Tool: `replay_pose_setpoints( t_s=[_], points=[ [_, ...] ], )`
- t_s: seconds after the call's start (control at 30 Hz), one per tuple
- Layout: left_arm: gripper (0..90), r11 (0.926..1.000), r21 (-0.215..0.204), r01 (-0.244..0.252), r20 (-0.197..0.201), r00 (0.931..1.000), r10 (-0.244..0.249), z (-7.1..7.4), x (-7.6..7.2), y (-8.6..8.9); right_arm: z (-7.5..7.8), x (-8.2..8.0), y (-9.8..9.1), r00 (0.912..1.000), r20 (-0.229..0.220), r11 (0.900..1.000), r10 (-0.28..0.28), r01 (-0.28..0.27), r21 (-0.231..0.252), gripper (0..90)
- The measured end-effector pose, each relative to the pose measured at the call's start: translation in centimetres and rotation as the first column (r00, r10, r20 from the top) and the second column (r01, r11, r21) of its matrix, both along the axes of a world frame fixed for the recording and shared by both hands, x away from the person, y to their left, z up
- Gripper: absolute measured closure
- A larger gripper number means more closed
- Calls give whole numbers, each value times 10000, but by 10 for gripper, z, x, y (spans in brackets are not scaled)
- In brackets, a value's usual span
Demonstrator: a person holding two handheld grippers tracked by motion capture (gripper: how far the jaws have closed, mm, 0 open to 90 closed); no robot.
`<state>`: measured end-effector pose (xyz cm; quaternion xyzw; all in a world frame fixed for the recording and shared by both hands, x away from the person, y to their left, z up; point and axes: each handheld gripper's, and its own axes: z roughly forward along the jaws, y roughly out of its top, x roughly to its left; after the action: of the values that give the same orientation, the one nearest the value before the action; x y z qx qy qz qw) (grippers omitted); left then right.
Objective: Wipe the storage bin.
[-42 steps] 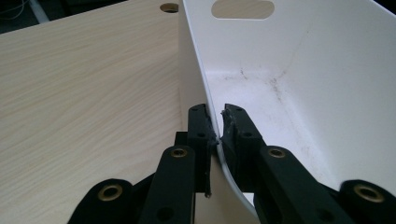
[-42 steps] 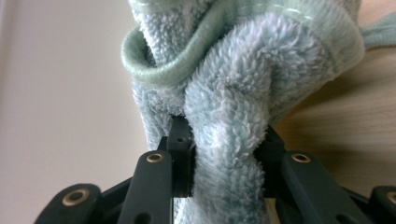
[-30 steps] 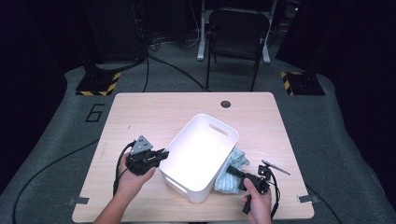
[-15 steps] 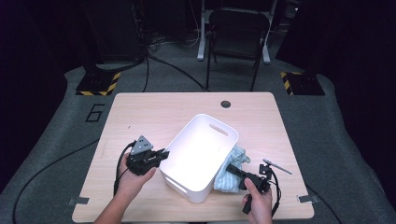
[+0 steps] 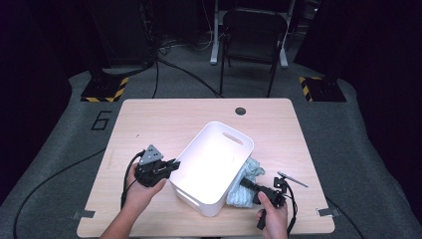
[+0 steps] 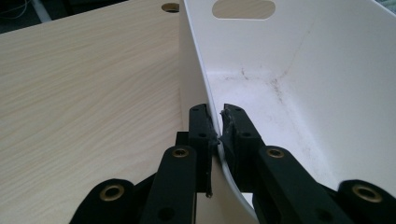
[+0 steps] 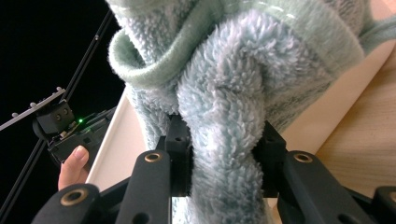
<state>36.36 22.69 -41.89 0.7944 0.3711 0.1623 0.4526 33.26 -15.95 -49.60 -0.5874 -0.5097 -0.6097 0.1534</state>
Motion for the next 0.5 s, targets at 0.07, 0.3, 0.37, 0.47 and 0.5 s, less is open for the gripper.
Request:
replay_pose_setpoints(
  t_s=[0.07, 0.3, 0.37, 0.47, 0.5],
  points=[
    [820, 10000, -3, 2, -2, 10000, -2, 0, 0, 0, -3, 1, 0, 10000, 30, 10000, -35, 35, -61, 659],
    [821, 10000, 10, 10, -45, 10000, -10, 0, 0, 0, -9, 1, 2, 9987, -509, 10000, -2, 1, -15, 661],
    [820, 10000, 21, -38, 17, 10000, 38, 0, 0, 0, -13, 2, 1, 9993, -363, 9997, -7, -1, -245, 661],
    [819, 10000, 23, -94, 74, 9999, 94, 0, 0, 0, -20, 4, 1, 9991, -432, 9996, -23, 11, -280, 661],
    [818, 9999, 16, -101, 74, 9999, 101, 0, 0, 0, -23, 5, 2, 9980, -633, 9995, -34, 14, -320, 661]
  ],
)
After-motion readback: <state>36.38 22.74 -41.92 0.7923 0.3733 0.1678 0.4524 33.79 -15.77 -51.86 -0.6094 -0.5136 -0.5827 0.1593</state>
